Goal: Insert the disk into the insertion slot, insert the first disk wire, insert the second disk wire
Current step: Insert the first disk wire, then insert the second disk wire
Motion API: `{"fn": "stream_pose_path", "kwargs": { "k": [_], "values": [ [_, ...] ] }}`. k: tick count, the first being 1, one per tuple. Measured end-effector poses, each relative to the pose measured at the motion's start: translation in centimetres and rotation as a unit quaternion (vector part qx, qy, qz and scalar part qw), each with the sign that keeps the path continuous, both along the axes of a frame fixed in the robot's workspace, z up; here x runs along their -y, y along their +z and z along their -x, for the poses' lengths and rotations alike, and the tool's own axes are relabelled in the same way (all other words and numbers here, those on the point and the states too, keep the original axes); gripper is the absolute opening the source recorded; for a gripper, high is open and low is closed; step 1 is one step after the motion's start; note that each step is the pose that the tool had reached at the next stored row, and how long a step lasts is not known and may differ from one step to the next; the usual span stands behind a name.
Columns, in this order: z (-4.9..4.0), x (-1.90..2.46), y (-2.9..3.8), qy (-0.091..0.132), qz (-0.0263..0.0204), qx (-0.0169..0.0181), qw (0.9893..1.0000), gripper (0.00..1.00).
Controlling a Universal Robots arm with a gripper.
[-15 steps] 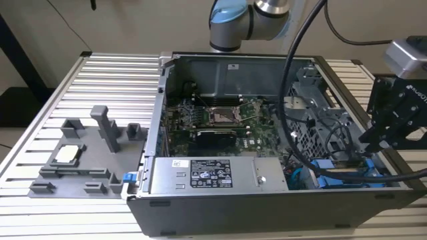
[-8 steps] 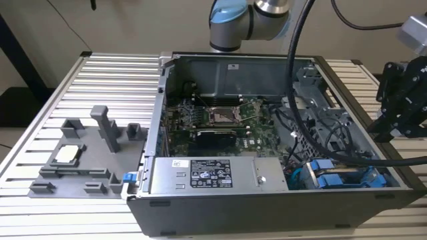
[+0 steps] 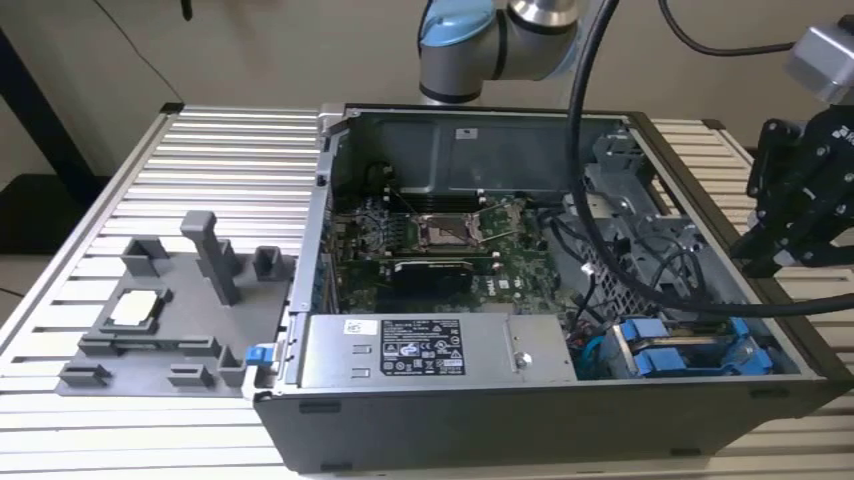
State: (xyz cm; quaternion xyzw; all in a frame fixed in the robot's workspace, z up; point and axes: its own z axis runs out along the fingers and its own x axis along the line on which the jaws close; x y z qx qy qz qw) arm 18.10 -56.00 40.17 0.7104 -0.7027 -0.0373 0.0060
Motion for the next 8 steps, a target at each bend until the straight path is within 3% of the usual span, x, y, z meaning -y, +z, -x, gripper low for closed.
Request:
{"fn": "stream_pose_path", "kwargs": {
  "k": [8],
  "values": [
    [0.36,-2.71,-0.03,0.0,0.0,0.0,1.0,0.27]
  ]
}}
